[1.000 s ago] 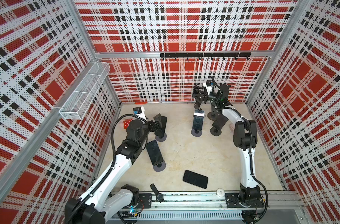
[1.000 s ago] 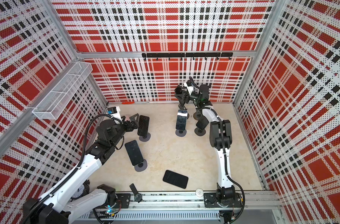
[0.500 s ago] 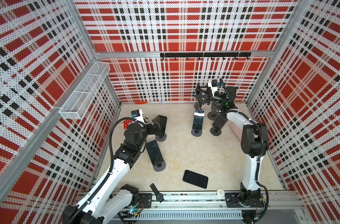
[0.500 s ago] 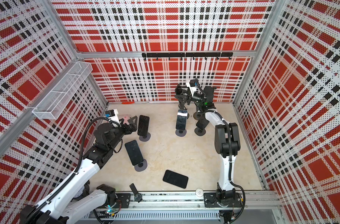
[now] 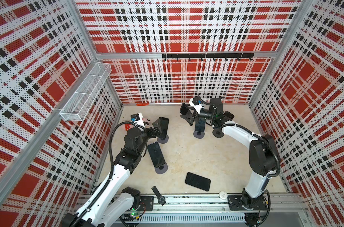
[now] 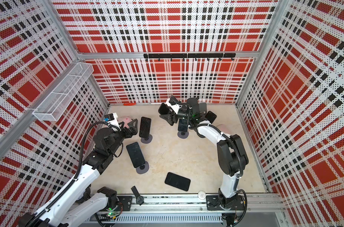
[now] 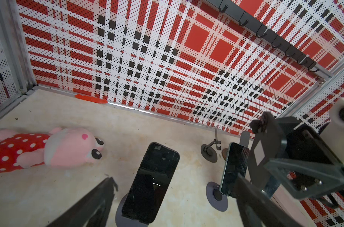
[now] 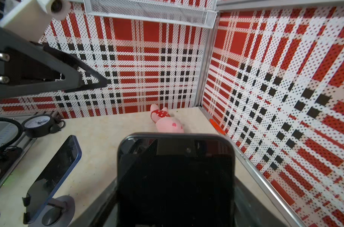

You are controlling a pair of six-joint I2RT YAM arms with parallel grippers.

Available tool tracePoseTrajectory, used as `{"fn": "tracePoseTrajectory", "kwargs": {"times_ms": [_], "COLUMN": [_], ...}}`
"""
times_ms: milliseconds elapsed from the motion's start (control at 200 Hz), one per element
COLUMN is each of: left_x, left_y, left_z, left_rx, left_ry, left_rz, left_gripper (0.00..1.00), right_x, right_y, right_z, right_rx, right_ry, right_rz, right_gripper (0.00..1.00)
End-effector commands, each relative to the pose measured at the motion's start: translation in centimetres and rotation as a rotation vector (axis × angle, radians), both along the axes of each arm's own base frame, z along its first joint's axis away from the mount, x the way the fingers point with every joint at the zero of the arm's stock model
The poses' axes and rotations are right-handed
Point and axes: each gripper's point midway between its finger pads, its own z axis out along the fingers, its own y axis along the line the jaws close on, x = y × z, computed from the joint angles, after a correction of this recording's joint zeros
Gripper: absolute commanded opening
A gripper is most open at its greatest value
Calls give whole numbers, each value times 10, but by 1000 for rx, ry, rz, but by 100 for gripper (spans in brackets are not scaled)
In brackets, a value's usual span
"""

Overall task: Remove the phone from the phone stand
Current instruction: 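Carry the black phone toward the robot with the right gripper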

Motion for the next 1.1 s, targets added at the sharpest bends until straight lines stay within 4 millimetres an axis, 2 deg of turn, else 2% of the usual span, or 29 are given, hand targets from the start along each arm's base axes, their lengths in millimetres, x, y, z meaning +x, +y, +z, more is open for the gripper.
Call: {"fn": "tracePoseTrajectory", "kwargs": {"times_ms": [0,296,476,721,852,957,1092], "left_x": [0,1,4,7,8,8,7], "left_y": [11,9,3,-2,-4,-4,-4], "left_z": [3,-7,-10,-15,-16,-16,-14], "left_rx": [-15,6,28,35,67,71,56], "left_ry": [-31,-41,-52,-64,-69,-72,-88], "left_rz": [61,117,125,155,158,166,170], "left_gripper": [98,98,98,98,98,98,98], "right_x": [-17,-63,-88,-111,-132,-148,-157], "right_y": [2,11,-3,-27,-38,-42,-47], "right_z": [1,-57,-82,-110,-130,-145,-167], "right_rx": [-69,-209,-265,-320,-386,-447,-534], "right_ry": [-73,30,117,196,257,283,309], "right_rz": [-50,-98,-116,-210,-200,-185,-192], "right_gripper": [72,70,70,72,72,72,72]}}
